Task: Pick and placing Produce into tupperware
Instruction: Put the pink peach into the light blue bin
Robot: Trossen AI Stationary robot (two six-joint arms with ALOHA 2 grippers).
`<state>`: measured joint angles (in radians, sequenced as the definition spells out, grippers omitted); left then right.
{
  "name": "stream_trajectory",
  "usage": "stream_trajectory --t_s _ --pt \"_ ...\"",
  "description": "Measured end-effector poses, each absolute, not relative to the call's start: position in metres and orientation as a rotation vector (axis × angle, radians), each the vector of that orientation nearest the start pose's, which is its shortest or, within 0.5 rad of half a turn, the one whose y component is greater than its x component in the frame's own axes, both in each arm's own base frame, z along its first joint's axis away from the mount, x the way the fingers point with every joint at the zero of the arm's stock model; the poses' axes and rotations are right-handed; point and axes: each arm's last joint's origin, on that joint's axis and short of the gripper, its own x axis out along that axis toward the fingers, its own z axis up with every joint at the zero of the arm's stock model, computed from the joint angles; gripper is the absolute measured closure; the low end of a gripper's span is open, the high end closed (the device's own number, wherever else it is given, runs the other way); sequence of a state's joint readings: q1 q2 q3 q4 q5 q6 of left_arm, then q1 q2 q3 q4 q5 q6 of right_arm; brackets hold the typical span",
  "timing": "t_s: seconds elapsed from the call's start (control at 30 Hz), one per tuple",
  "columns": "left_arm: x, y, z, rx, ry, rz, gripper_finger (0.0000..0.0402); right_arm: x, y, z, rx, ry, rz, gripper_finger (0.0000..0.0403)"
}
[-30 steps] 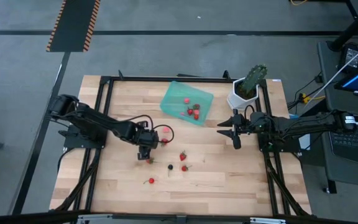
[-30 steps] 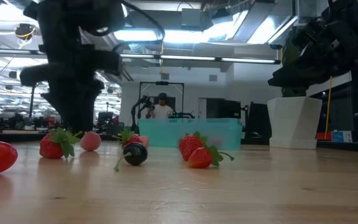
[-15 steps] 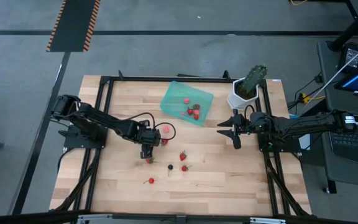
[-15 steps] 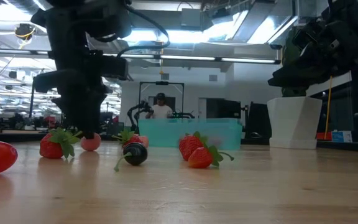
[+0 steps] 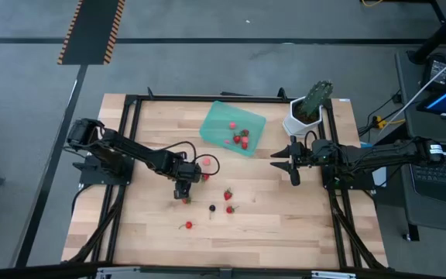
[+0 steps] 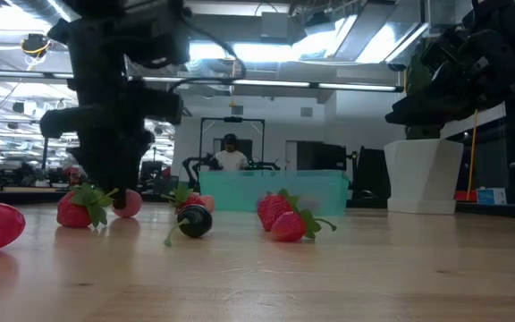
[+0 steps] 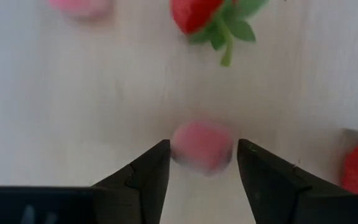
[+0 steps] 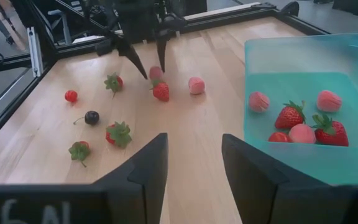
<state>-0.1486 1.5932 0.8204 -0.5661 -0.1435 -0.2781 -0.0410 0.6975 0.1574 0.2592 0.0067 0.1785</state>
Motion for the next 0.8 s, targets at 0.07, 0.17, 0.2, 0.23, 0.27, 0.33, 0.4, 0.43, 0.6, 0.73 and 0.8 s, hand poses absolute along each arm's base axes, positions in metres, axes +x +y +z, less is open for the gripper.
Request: stream_trajectory --t_s 0.07,0.17,0.2,0.23,0.27,0.33,0.4,0.43,0.6,0.73,0.8 --pt "0.265 -0.036 0.138 -0.043 1.341 0.174 0.0223 0.151 -0.006 0.172 0.182 0.276 -0.072 0.0249" --pt "0.266 -0.036 0.131 -0.035 1.374 0.176 0.0223 0.151 -0.006 0.172 0.182 0.276 -0.072 0.0249" --pt "0.266 -0.036 0.13 -0.033 1.378 0.177 0.0223 0.151 -0.006 0.172 0.182 0.276 -0.072 0.0249" --pt "0.267 -0.036 0.129 -0.033 1.38 0.178 0.0223 0.151 -0.006 0.172 0.182 0.276 -0.072 0.0249" --pt "0.267 -0.036 0.129 -0.032 1.38 0.178 0.0223 0.151 -0.006 0.172 0.182 0.276 -0.072 0.0249" --pt "0.266 -0.036 0.13 -0.032 1.377 0.179 0.0224 0.151 -0.006 0.172 0.182 0.276 -0.072 0.0249" --pt "0.266 -0.036 0.131 -0.031 1.369 0.18 0.023 0.151 -0.006 0.172 0.182 0.276 -0.072 0.0249" --pt "0.266 -0.036 0.131 -0.032 1.366 0.179 0.0236 0.151 -0.006 0.172 0.182 0.276 -0.072 0.0249" --pt "0.266 -0.037 0.132 -0.033 1.365 0.168 0.0294 0.151 -0.006 0.172 0.182 0.276 -0.072 0.0249" --pt "0.265 -0.037 0.132 -0.037 1.369 0.163 0.0328 0.151 -0.006 0.172 0.183 0.276 -0.072 0.0249" --pt "0.265 -0.037 0.131 -0.042 1.371 0.156 0.0328 0.151 -0.006 0.172 0.182 0.276 -0.072 0.0249"
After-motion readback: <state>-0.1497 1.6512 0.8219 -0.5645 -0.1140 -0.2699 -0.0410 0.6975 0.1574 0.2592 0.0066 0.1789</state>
